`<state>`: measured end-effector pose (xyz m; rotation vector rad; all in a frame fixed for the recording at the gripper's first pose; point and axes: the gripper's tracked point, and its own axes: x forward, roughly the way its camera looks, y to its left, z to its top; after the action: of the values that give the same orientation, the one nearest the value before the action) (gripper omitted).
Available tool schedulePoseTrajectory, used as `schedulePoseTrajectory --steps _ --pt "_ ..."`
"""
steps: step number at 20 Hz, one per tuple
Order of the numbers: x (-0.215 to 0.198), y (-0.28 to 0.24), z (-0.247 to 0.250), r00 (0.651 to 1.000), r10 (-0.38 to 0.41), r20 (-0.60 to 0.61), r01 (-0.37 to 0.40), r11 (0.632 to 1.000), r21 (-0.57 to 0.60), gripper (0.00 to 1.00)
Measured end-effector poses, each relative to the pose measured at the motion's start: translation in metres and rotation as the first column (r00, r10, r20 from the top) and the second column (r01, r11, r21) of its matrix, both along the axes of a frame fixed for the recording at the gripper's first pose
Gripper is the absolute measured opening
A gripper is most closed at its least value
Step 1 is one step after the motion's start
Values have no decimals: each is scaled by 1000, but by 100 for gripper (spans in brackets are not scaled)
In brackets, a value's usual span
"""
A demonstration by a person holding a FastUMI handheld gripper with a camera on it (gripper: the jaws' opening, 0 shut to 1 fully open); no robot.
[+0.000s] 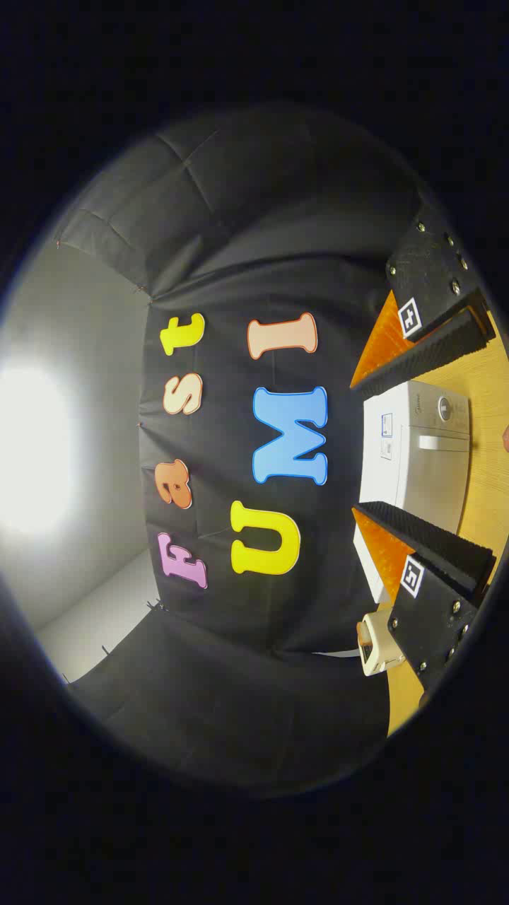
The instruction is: Open the microwave, put the food inside, and close the microwave door.
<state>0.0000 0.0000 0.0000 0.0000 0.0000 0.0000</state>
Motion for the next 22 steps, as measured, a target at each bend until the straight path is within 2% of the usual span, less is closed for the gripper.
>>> schedulePoseTrajectory --steps 12,16,22 --pt "-1 -21 -31 997 -45 -65 45 999 2 96" --pt "8 -23 -42 996 -44 -78 45 999 9 96" --pt "33 -20 -87 988 -26 -153 27 1000 6 96"
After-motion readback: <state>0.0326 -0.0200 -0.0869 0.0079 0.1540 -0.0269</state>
